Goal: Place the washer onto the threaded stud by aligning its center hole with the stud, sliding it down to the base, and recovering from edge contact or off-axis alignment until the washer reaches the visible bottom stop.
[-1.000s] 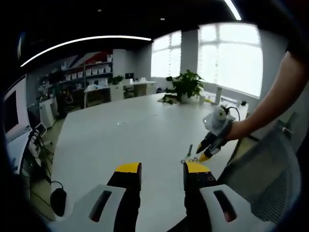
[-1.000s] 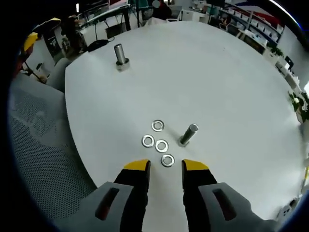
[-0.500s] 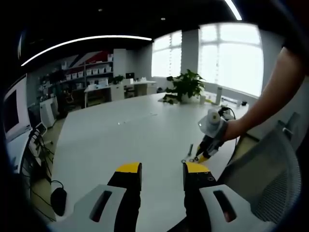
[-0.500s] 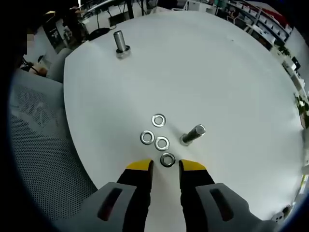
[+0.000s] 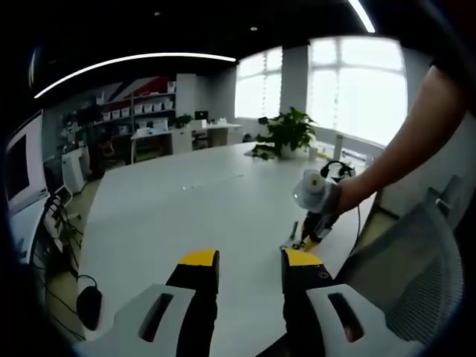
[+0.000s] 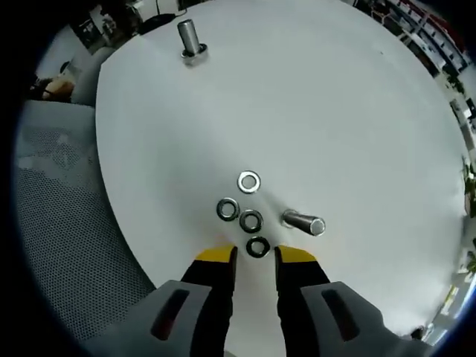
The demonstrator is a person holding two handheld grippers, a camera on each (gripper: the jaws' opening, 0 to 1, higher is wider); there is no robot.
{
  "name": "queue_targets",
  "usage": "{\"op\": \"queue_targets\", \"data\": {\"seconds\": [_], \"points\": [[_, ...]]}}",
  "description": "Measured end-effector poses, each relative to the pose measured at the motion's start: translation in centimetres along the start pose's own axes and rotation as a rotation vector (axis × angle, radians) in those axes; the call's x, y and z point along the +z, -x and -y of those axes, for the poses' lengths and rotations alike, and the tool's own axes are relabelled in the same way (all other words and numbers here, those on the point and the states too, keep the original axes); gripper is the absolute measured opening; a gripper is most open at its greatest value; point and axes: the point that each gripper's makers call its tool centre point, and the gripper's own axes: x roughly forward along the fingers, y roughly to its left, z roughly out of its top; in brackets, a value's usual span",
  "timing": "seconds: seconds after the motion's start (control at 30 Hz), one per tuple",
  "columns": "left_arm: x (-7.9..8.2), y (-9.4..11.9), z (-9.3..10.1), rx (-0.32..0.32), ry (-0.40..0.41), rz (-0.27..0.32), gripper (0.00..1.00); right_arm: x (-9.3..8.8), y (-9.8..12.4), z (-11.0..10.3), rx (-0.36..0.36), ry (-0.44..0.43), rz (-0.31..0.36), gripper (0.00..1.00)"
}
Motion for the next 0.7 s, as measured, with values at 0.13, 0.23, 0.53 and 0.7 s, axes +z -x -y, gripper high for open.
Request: {"op": "queue_targets", "data": {"seconds": [0.13, 0.23, 0.53, 0.7], "points": [[-0.08, -0.02, -0.03, 0.000, 0.002, -0.003, 0.31, 0.02, 0.06, -0.24, -0.001, 0.020, -0.017, 0.21], [-0.14, -0.04, 0.01, -0.002, 0.000, -0.006, 0.31, 0.06, 0.00, -0.19, -0.002, 0.035, -0.033, 0.20], [-0.34, -0.05, 0.03, -0.006, 0.003, -0.015, 0.31, -0.04, 0.07, -0.39, -0.006, 0.037, -0.057, 0.18], [-0.21, -0.04, 0.08, -0.006, -0.001, -0.009, 0.31, -0.03, 0.05, -0.32, -0.004, 0.030, -0.057, 0.16]]}}
